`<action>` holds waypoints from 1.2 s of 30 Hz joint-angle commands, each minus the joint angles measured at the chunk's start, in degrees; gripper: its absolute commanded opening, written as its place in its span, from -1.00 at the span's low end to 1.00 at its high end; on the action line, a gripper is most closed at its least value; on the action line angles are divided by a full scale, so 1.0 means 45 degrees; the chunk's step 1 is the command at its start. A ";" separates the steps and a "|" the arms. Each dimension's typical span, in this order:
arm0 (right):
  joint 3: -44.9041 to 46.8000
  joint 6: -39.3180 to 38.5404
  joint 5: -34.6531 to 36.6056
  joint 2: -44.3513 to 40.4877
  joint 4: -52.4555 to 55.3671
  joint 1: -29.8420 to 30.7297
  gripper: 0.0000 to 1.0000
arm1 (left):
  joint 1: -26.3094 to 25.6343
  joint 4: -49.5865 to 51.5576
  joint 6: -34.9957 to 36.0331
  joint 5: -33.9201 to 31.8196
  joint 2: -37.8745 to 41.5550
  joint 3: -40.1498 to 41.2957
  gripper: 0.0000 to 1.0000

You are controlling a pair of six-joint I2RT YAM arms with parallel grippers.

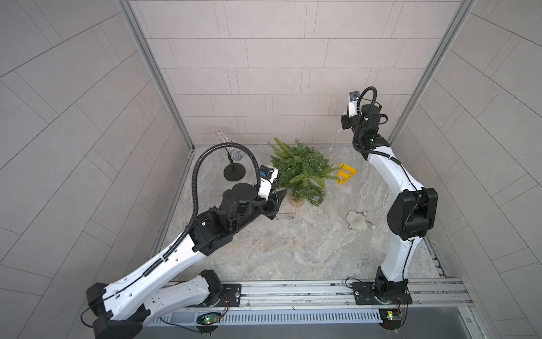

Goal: Remove string lights from the small christmas tree
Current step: Remove the light string from the Christmas tree.

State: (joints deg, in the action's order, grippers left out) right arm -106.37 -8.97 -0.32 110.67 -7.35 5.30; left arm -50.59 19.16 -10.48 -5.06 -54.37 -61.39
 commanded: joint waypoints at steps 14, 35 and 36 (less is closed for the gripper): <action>0.0321 -0.0382 0.1957 -0.0457 -0.0173 -0.0842 -1.00 | 0.0063 -0.0246 0.0385 -0.0107 -0.0185 -0.0290 -0.09; 0.8383 0.0473 0.2760 -0.4915 -0.1069 -0.1545 -1.00 | 0.0062 -0.0058 -0.0070 0.0799 0.0626 0.0104 -0.08; 0.8764 0.0574 0.2795 -0.5163 -0.1114 -0.1593 -1.00 | 0.0069 -0.0040 -0.0086 0.0884 0.0636 0.0086 -0.08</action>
State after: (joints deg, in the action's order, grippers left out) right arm -69.71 -8.27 9.89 90.65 -10.92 -1.30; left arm -50.59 19.25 -10.48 -2.44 -51.99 -61.47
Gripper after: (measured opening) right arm 0.042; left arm 0.460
